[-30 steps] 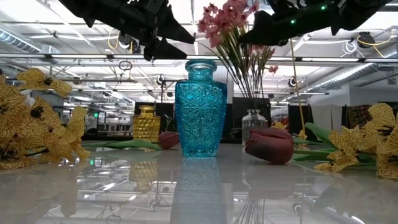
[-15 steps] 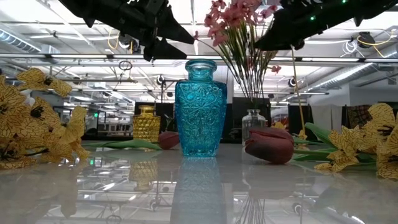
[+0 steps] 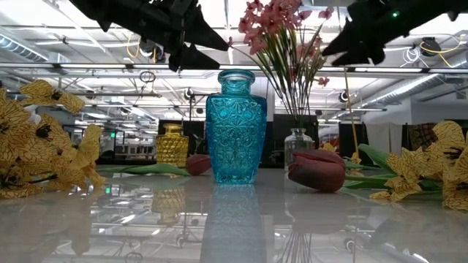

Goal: Sort flowers into vase by color
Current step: Move the top dark red flower to the middle right of the table

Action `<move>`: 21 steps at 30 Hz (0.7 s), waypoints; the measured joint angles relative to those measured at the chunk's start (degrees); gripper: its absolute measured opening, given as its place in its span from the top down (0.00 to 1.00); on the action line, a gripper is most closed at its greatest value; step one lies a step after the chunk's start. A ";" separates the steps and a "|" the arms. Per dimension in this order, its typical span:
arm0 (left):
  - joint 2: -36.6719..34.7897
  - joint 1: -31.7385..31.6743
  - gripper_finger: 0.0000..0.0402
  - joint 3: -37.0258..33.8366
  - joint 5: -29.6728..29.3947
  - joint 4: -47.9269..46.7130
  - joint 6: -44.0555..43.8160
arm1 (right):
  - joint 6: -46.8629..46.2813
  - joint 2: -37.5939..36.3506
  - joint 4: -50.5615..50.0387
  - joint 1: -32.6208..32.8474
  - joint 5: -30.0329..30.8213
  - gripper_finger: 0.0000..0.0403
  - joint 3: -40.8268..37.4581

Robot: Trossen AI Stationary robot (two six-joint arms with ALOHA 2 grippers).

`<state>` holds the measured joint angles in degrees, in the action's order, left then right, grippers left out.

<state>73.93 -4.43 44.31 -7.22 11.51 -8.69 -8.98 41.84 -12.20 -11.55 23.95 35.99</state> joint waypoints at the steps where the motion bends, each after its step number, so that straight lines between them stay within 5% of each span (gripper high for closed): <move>1: 0.00 0.11 0.15 0.00 0.00 0.01 0.00 | -1.96 -0.54 -2.31 0.00 -0.02 0.19 0.00; 14: 0.00 0.09 0.15 0.00 0.01 -1.82 -0.85 | -29.82 3.78 -27.10 0.04 4.40 0.25 0.00; 21: 0.00 0.12 0.15 0.00 0.00 -2.01 -2.92 | -40.05 11.49 -27.32 0.04 10.69 0.29 -1.09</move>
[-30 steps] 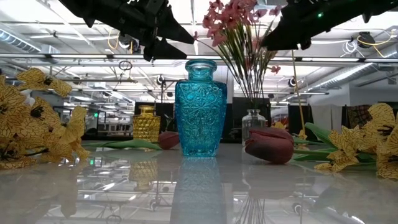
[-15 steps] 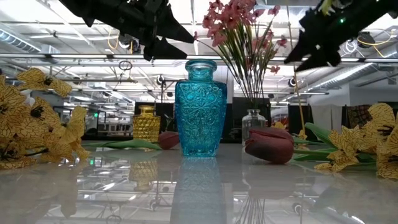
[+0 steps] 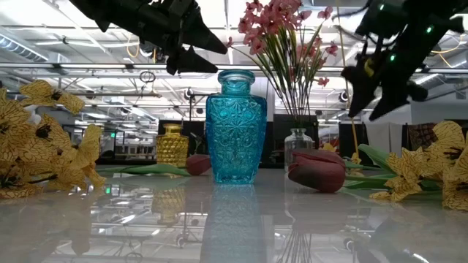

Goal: Sort flowers into vase by color
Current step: Move the top dark red flower to the middle right of the table

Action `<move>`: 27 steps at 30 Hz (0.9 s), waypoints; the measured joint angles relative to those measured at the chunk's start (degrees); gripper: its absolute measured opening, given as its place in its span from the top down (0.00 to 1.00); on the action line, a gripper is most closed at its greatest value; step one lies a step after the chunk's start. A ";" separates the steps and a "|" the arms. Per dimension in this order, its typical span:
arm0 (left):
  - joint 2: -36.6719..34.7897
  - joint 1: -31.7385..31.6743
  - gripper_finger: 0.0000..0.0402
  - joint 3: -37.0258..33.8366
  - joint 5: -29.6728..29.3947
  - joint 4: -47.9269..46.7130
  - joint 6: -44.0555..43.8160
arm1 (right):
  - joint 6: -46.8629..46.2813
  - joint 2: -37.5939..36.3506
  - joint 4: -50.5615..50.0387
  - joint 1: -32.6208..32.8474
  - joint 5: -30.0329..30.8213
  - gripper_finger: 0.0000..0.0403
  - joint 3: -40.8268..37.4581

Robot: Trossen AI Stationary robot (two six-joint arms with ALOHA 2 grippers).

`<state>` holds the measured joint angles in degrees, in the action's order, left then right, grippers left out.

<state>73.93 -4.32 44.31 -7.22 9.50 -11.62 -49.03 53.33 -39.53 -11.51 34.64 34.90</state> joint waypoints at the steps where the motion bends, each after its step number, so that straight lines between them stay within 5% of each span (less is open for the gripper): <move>1: 0.00 0.02 0.15 0.00 0.00 0.02 -0.04 | -0.26 1.28 1.41 0.00 -0.03 0.30 -0.87; 9: 0.00 1.00 0.15 0.02 -0.02 -1.49 0.36 | 7.56 9.21 6.38 0.43 -15.28 0.35 -3.66; 27: 0.00 1.07 0.15 0.02 -0.04 -1.55 0.37 | 8.36 19.56 10.00 1.43 -18.52 0.55 -5.27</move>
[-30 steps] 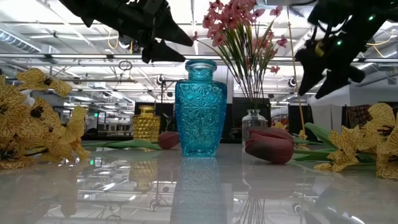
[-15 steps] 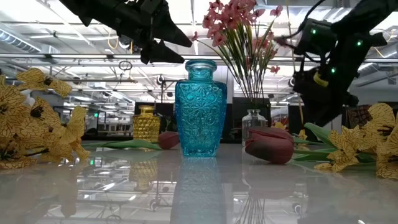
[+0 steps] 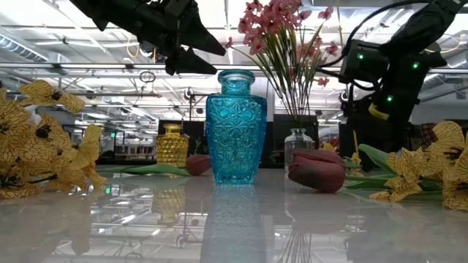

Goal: Sort flowers into vase by color
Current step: Move the top dark red flower to the middle right of the table

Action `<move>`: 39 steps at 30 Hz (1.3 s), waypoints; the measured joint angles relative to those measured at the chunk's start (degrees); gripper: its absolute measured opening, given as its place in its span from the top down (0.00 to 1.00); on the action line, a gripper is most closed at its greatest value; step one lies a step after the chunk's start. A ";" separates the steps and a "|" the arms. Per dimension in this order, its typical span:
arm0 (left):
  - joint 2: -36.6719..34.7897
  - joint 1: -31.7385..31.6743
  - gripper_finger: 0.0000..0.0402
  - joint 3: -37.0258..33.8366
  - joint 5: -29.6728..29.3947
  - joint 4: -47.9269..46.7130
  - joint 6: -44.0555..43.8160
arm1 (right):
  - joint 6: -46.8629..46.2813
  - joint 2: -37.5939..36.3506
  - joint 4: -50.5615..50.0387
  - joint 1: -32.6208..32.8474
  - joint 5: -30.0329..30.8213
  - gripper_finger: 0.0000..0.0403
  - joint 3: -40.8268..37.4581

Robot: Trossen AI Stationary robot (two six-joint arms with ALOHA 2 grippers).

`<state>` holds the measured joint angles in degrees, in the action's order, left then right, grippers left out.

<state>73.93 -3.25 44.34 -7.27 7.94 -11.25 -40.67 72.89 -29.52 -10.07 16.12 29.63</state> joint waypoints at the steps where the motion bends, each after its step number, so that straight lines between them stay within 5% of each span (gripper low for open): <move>1: 0.00 0.01 0.15 0.00 0.00 -0.02 0.00 | 0.16 0.17 -0.17 -0.09 0.00 0.57 0.00; 13: 0.00 0.02 0.15 0.00 -0.02 -0.98 0.09 | -5.54 0.05 -2.59 0.41 -4.37 0.98 0.00; 21: 0.00 0.02 0.15 0.00 -0.02 -1.18 0.11 | -9.55 -5.44 -8.27 3.52 -7.13 0.99 0.09; 28: 0.00 0.02 0.15 0.00 -0.01 -0.99 0.11 | -16.48 -11.07 -14.38 12.38 -13.13 0.99 0.11; 33: 0.00 0.00 0.15 0.00 -0.02 -0.79 0.11 | -17.33 -11.61 -10.60 20.40 -19.79 0.99 0.11; 39: 0.00 0.00 0.15 0.00 -0.02 -0.11 -0.01 | -16.86 -10.71 -0.66 27.15 -19.54 0.99 0.14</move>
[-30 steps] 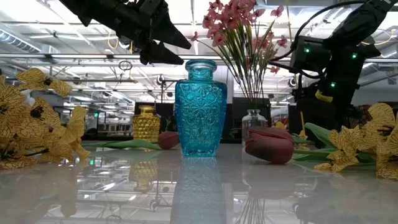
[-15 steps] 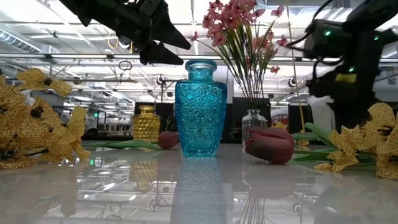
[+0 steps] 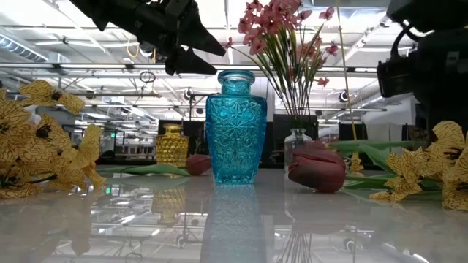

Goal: Sort flowers into vase by color
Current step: Move the top dark red flower to the middle right of the table, then put the top yellow flower into the yellow vase

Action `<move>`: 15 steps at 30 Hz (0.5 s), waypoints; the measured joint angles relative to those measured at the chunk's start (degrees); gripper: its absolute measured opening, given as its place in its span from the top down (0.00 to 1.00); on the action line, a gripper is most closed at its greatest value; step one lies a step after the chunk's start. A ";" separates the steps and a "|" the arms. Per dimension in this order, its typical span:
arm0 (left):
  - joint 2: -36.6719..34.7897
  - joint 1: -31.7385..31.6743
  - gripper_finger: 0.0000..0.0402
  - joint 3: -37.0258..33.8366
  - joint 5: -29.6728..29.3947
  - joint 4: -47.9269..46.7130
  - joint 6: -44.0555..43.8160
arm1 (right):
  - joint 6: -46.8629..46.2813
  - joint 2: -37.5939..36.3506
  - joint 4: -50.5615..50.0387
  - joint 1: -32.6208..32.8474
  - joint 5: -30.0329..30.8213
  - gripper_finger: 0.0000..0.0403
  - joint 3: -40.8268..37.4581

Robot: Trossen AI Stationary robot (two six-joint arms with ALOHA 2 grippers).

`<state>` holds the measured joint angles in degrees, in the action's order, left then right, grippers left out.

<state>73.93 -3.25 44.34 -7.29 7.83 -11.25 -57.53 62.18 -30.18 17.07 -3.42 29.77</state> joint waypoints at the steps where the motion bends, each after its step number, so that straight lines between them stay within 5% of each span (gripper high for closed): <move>1: 0.00 0.02 0.15 0.00 0.00 0.26 -0.04 | -0.15 0.41 1.10 0.67 0.91 0.99 0.01; 6: 0.00 0.02 0.15 0.00 0.29 0.77 -0.32 | -3.08 3.56 2.02 1.43 3.04 0.92 0.01; 15: 0.00 0.01 0.15 0.00 0.87 0.66 -0.23 | -1.45 6.74 1.84 0.44 1.85 0.62 0.01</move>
<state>73.93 -3.23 44.34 -6.42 8.49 -11.49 -58.98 68.93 -28.34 17.51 -1.57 29.78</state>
